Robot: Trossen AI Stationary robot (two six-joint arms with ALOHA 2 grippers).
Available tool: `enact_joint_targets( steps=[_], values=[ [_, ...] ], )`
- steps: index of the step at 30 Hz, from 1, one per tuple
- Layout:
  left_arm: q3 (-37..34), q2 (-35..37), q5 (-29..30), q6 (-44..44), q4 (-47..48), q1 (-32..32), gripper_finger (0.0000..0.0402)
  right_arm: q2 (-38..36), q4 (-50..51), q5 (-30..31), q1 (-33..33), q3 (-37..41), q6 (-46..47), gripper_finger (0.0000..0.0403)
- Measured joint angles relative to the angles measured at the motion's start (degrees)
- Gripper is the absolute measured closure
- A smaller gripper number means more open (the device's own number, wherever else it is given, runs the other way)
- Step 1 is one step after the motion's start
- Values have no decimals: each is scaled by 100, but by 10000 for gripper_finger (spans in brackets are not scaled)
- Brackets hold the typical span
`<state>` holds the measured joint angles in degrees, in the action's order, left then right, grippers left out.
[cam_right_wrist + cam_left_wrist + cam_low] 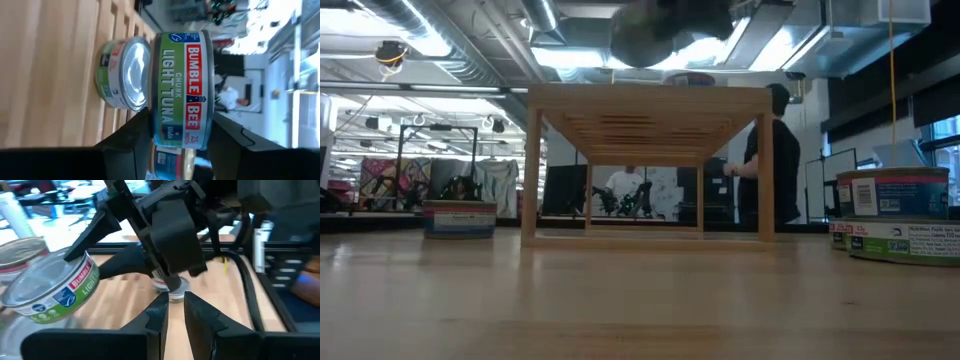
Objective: Stack canned seafood by type on shelf
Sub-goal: Stack the green tuna can on top of the green tuna can on the shelf
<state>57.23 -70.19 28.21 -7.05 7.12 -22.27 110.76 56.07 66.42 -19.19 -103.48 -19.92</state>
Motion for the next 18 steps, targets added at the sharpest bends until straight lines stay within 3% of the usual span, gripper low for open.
enact_joint_targets(
  steps=[9, 18],
  values=[
    [0, -49, -2, 7, 315, 926, 345, -4, -37, -519, 478, 0, -149, 249],
    [0, -383, -131, 422, 260, 1284, 345, -4, -489, -845, 723, 7, -766, 249]
  ],
)
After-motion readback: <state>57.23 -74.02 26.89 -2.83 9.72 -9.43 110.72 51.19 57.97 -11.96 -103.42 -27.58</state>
